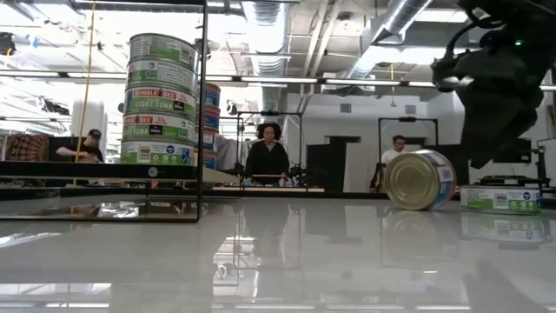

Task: Stack canned seafood by type on shelf
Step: Stack the blue-pink tuna can on top of the other blue-pink tuna can on the shelf

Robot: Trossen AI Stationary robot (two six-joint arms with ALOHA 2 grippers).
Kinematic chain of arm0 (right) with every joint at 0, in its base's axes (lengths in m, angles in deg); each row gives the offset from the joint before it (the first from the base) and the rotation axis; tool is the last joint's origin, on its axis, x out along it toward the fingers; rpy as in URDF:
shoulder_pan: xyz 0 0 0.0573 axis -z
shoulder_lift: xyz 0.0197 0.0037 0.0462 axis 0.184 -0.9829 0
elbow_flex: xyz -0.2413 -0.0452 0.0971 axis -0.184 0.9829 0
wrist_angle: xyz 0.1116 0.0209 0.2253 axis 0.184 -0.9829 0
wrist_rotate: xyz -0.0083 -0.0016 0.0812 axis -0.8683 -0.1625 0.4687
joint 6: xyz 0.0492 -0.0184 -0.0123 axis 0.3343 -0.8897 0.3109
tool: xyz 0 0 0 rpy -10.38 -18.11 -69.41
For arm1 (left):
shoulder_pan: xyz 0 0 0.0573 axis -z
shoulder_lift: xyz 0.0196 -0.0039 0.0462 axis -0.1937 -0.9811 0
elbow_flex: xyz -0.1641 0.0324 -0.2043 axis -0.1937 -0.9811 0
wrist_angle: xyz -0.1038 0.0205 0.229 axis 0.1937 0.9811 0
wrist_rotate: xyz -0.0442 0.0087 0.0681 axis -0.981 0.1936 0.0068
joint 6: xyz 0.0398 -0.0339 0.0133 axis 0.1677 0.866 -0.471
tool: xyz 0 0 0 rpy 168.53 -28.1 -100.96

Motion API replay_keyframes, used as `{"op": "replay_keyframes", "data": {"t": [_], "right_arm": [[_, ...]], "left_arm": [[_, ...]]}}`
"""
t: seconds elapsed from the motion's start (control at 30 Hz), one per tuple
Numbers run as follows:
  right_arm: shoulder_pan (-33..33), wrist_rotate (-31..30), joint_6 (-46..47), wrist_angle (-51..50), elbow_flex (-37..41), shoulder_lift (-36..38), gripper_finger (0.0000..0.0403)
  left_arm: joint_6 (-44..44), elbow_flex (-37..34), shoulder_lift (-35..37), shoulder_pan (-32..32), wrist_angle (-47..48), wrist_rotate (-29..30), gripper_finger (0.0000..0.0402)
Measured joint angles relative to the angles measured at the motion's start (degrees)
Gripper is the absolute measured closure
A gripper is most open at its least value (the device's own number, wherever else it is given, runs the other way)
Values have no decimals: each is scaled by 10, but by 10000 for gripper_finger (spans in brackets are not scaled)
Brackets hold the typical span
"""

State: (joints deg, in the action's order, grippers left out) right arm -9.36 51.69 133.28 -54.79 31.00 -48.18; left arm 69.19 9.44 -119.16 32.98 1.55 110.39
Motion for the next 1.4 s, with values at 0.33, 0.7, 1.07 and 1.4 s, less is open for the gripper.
{"op": "replay_keyframes", "data": {"t": [0.33,0.7,1.07,1.4], "right_arm": [[-33,-146,6,5,-37,-37,112],[-74,-288,99,-142,-130,-156,112],[-93,-302,108,-145,-131,-217,108],[-77,-304,108,-153,-131,-232,71]], "left_arm": [[0,0,0,-31,0,-2,137],[5,0,0,-36,1,-5,137],[8,0,0,-36,2,-7,137],[8,0,0,-36,1,-7,137]]}}
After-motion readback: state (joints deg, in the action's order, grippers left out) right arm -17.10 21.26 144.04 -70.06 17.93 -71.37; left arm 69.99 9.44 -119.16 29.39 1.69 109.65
